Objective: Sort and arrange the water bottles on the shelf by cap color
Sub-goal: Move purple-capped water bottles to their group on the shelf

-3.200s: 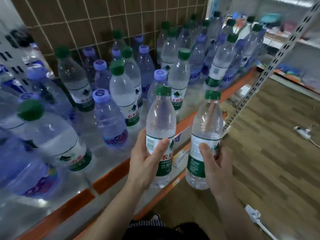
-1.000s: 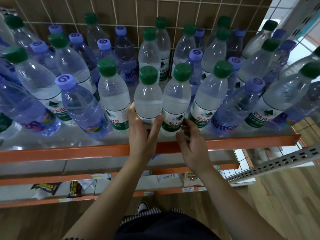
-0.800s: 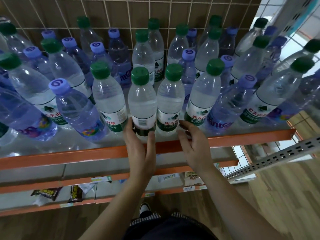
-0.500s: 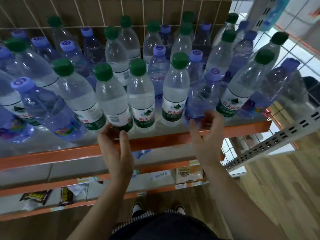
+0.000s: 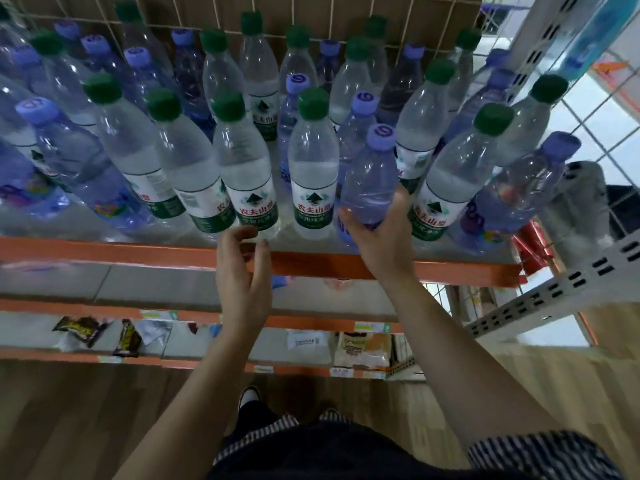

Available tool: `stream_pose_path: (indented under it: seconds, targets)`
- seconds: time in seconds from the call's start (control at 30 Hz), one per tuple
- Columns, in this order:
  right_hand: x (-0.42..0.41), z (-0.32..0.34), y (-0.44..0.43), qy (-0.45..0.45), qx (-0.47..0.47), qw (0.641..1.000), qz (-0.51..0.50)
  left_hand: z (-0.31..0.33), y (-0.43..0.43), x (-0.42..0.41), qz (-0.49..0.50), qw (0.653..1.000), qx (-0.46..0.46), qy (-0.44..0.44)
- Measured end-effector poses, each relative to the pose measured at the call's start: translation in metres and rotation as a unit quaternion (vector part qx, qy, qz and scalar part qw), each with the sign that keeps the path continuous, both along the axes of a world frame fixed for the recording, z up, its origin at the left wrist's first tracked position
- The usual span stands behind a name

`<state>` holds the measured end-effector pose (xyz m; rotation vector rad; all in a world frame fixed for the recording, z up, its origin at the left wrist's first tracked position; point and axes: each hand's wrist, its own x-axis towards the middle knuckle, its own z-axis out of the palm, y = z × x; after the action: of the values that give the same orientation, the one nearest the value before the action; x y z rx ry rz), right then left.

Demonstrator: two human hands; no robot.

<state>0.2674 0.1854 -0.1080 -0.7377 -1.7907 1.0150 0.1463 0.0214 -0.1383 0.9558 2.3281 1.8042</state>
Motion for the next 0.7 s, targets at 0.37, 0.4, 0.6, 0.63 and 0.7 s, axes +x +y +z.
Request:
stream_pose_path:
  seconds: [0.37,0.4,0.6,0.63,0.7]
  targets:
    - [0.008,0.024,-0.04,0.102,0.024,0.994,0.021,0.006,-0.026,-0.028,0.039,0.983,-0.095,0.153]
    - [0.004,0.026,-0.046,0.101,0.017,0.994,0.031,0.007,-0.031,-0.035,0.042,0.978,-0.103,0.175]
    - [-0.029,0.02,-0.089,0.038,-0.02,0.994,0.097,0.016,-0.067,-0.095,0.079,0.944,-0.179,0.265]
    - [-0.037,0.017,-0.097,0.03,-0.023,0.994,0.103,0.017,-0.074,-0.109,0.085,0.94,-0.183,0.274]
    - [-0.054,0.014,-0.115,0.021,-0.029,0.993,0.109,0.02,-0.088,-0.138,0.109,0.938,-0.18,0.275]
